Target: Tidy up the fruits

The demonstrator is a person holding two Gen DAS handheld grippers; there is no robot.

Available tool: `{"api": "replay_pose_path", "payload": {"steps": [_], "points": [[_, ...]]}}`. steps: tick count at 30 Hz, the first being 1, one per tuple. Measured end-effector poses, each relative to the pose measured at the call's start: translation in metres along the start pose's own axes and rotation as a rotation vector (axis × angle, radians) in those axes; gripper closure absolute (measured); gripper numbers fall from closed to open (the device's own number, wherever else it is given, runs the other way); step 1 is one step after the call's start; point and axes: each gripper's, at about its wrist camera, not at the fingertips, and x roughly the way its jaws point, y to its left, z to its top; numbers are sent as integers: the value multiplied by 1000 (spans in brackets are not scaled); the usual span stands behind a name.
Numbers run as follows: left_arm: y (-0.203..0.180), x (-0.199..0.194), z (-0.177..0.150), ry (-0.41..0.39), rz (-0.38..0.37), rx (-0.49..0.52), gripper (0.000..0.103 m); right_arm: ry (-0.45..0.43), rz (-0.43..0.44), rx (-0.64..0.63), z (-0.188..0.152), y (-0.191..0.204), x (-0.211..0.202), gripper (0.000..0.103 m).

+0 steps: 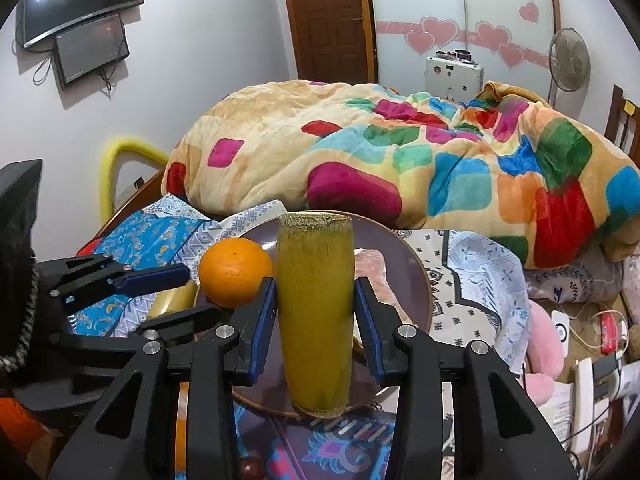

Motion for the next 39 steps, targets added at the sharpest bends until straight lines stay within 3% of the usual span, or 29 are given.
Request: {"api": "replay_pose_path", "payload": {"steps": [2,6,14,19,29,35,39], "points": [[4,-6,-2,15,-24,-16,59,0,0,2,0,-1,3,67],[7,-19,-11,5,-8,-27,37,7,2,1,1,-1,6,67],[9,-38,-25,14,-51,-61,32,-6,-17,6,-2,0,4,67],[-10,-50,-28,-11,-40,-27,14,-21,-22,6,-4,2,-8,67],[-44,-20,-45,86,-19,42,13,-37,-20,-11,-10,2,-25,67],[-48,-7,-49,83,33,66,34,-44,-1,3,-11,-3,-24,67],[-39,-9,-49,78,3,36,36,-47,6,3,-11,-4,-23,67]]}}
